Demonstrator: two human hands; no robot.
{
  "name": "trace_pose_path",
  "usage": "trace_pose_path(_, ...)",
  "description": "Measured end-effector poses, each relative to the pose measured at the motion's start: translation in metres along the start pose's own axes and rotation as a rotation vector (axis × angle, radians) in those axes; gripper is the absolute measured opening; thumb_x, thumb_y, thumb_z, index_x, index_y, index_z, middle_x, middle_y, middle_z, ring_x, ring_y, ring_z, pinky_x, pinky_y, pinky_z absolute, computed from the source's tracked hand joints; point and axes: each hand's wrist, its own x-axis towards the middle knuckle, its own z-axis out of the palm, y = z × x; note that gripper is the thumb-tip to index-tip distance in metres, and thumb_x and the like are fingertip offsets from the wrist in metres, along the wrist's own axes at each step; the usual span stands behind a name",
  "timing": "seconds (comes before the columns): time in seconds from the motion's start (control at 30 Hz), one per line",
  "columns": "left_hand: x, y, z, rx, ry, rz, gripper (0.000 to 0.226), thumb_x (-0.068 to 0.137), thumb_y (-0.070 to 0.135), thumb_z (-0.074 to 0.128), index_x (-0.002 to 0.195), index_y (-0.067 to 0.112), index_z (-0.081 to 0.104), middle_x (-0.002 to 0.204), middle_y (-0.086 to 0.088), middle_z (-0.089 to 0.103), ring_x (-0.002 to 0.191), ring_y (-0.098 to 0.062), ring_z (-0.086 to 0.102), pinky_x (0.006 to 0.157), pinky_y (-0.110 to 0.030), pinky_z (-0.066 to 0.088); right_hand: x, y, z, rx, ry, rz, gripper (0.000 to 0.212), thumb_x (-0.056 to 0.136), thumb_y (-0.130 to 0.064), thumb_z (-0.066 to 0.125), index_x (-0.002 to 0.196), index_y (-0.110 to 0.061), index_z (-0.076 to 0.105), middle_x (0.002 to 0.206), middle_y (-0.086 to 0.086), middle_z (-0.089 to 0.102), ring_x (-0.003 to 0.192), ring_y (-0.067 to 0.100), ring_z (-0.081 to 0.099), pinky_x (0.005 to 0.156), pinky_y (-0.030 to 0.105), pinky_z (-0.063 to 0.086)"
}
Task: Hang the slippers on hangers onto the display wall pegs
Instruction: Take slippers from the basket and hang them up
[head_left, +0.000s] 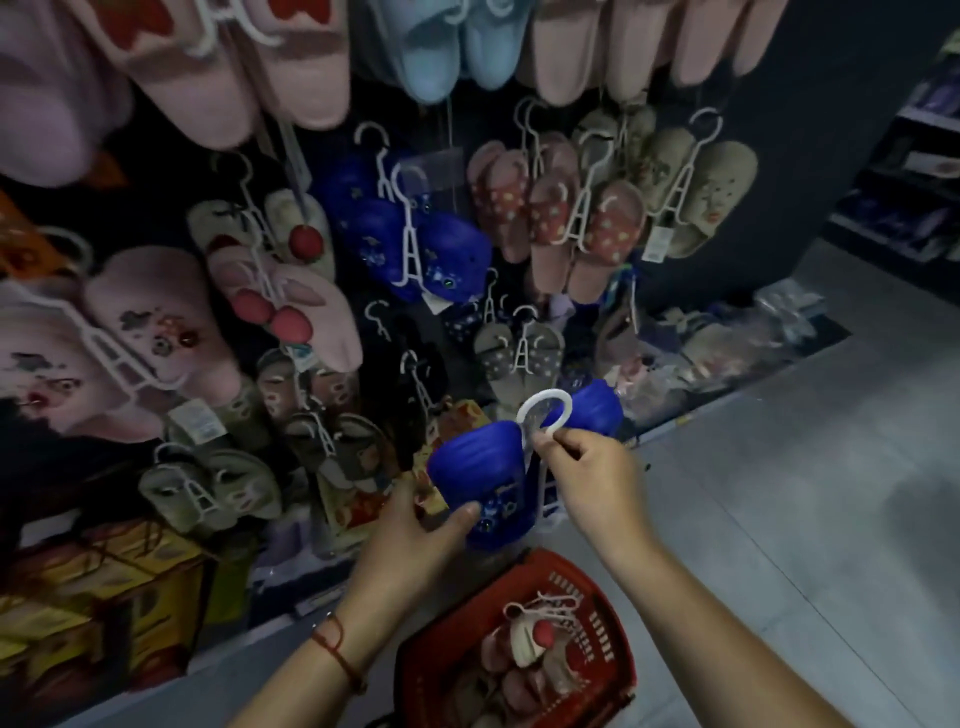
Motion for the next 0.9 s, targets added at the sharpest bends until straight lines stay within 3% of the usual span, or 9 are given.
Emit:
trace_pose_path(0.07,0.013,0.004,-0.006,0.018,0.077,0.191,0.079,0.07,0.063,0.078,0.135,0.036,0.044,0.134,0.008,0.056,0.123,-0.01,0.056,0.098,-0.034,0.05,0.006,-0.01,0.003,0.017,-0.019,-0.004,0.032,0.095,-0.044,0.062,0.076,-0.02,0.072,0.062,-0.003,0.067,0.058,0.011,0.062,0.057,0.034,0.045)
trace_pose_path(0.13,0.023,0.012,-0.011,0.106,0.091,0.305,0.109,0.065,0.065,0.079,0.154,0.04,0.021,0.151,0.007,0.036,0.137,-0.009,0.038,0.114,-0.035,0.035,0.014,-0.019,0.005,0.051,-0.021,-0.012,0.032,0.094,-0.045,0.064,0.078,-0.019,0.074,0.064,0.0,0.069,0.061,0.013,0.064,0.06,0.034,0.047)
trace_pose_path(0.27,0.047,0.037,-0.03,0.168,0.099,0.425,0.116,0.072,0.057,0.081,0.146,0.065,-0.007,0.161,0.006,0.015,0.147,-0.021,0.027,0.118,-0.042,0.032,0.032,-0.043,0.007,0.023,-0.033,-0.065,0.04,0.093,-0.045,0.064,0.067,-0.015,0.067,0.057,0.007,0.06,0.052,0.017,0.055,0.054,0.035,0.039)
trace_pose_path(0.33,0.063,0.046,-0.04,0.148,0.041,0.44,0.111,0.074,0.056,0.081,0.143,0.068,-0.005,0.158,0.01,0.019,0.142,-0.018,0.033,0.114,-0.039,0.037,0.041,-0.055,0.007,0.014,-0.027,-0.099,0.044,0.094,-0.044,0.064,0.059,-0.017,0.06,0.05,0.003,0.052,0.046,0.01,0.046,0.05,0.029,0.032)
trace_pose_path(0.43,0.085,0.055,-0.053,0.089,0.009,0.452,0.101,0.077,0.055,0.08,0.15,0.057,0.011,0.153,0.011,0.025,0.13,-0.01,0.04,0.105,-0.032,0.042,0.061,-0.072,0.009,0.015,-0.026,-0.134,0.049,0.095,-0.041,0.064,0.052,-0.021,0.05,0.045,-0.002,0.042,0.043,0.008,0.037,0.05,0.029,0.026)
trace_pose_path(0.6,0.116,0.075,-0.071,0.064,0.075,0.488,0.089,0.078,0.052,0.081,0.143,0.056,0.02,0.14,0.015,0.035,0.117,-0.002,0.043,0.09,-0.019,0.038,0.108,-0.105,0.023,-0.04,-0.055,-0.214,0.052,0.098,-0.042,0.06,0.057,-0.016,0.04,0.048,-0.002,0.035,0.044,0.011,0.033,0.052,0.033,0.022)
trace_pose_path(0.77,0.151,0.086,-0.081,0.109,0.175,0.413,0.091,0.077,0.061,0.077,0.147,0.048,0.02,0.147,0.008,0.037,0.127,-0.016,0.05,0.095,-0.03,0.047,0.164,-0.122,0.048,-0.08,-0.134,-0.294,0.053,0.099,-0.038,0.058,0.054,-0.02,0.036,0.043,-0.005,0.038,0.04,0.009,0.034,0.049,0.031,0.021)
trace_pose_path(0.9,0.181,0.089,-0.08,0.107,0.225,0.327,0.087,0.07,0.067,0.074,0.143,0.045,0.032,0.134,0.005,0.05,0.116,-0.02,0.058,0.093,-0.046,0.054,0.21,-0.122,0.07,-0.123,-0.232,-0.32,0.056,0.098,-0.035,0.061,0.051,-0.021,0.035,0.045,-0.003,0.034,0.038,0.01,0.032,0.049,0.031,0.022)
